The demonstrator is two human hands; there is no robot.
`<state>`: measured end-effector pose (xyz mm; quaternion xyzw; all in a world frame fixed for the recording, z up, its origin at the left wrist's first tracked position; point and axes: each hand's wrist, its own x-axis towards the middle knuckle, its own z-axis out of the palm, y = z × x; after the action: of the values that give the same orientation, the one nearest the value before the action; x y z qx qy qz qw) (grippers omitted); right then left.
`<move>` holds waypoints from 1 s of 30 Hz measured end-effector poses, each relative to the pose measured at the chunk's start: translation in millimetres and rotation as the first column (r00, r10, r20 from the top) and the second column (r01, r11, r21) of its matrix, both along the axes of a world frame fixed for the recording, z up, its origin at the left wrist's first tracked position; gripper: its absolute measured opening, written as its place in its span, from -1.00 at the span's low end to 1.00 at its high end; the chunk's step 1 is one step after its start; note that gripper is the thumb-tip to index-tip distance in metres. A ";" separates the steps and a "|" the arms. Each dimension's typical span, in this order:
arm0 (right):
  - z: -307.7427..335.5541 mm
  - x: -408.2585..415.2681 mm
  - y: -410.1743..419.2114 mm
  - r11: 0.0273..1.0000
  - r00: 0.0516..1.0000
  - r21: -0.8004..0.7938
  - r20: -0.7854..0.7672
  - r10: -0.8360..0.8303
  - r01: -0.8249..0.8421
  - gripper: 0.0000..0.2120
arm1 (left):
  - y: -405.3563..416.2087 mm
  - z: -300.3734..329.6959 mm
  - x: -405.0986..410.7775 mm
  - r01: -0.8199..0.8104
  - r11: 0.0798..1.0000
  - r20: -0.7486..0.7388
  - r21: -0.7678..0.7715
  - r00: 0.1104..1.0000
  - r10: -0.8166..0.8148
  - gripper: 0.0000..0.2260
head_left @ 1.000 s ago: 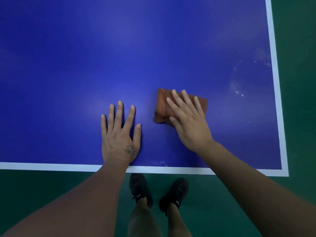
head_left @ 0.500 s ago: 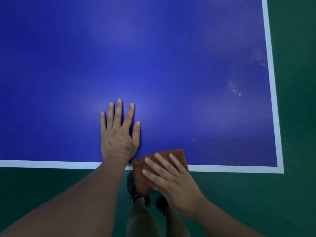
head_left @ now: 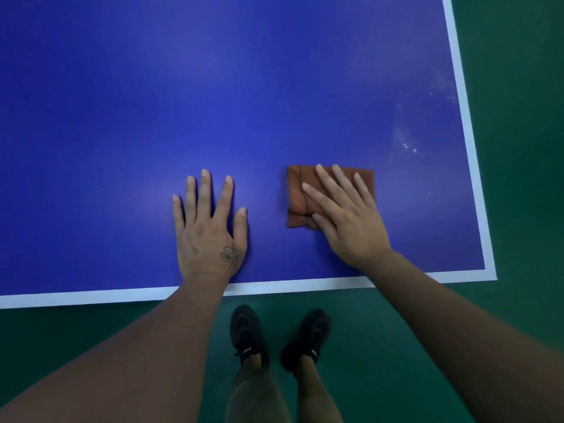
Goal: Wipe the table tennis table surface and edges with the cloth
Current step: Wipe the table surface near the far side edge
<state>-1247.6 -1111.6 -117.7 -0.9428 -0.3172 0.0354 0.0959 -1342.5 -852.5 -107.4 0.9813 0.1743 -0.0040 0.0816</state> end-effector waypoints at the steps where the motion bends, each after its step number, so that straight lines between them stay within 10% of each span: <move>1: -1.0 -11.5 -0.9 1.000 1.000 0.008 0.003 -0.007 0.007 -0.49 | 0.5 -0.4 -0.4 0.000 1.000 -0.002 -0.001 1.000 0.000 -0.41; 16: 19.1 -162.8 4.1 0.998 0.986 0.036 -0.160 0.052 -0.047 -0.51 | 3.9 5.8 -3.2 -0.001 0.996 -0.010 -0.089 1.000 0.000 -0.43; 30: 93.5 -86.5 -25.0 0.961 0.977 0.183 -0.096 -0.193 0.207 -0.56 | -32.6 46.2 31.7 0.138 0.961 -0.048 -0.240 0.987 -0.153 -0.37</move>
<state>-1334.0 -1136.6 -24.2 -0.9543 -0.2183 0.0311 0.2017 -1310.8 -885.1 -61.2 0.9741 0.1026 -0.0631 0.1913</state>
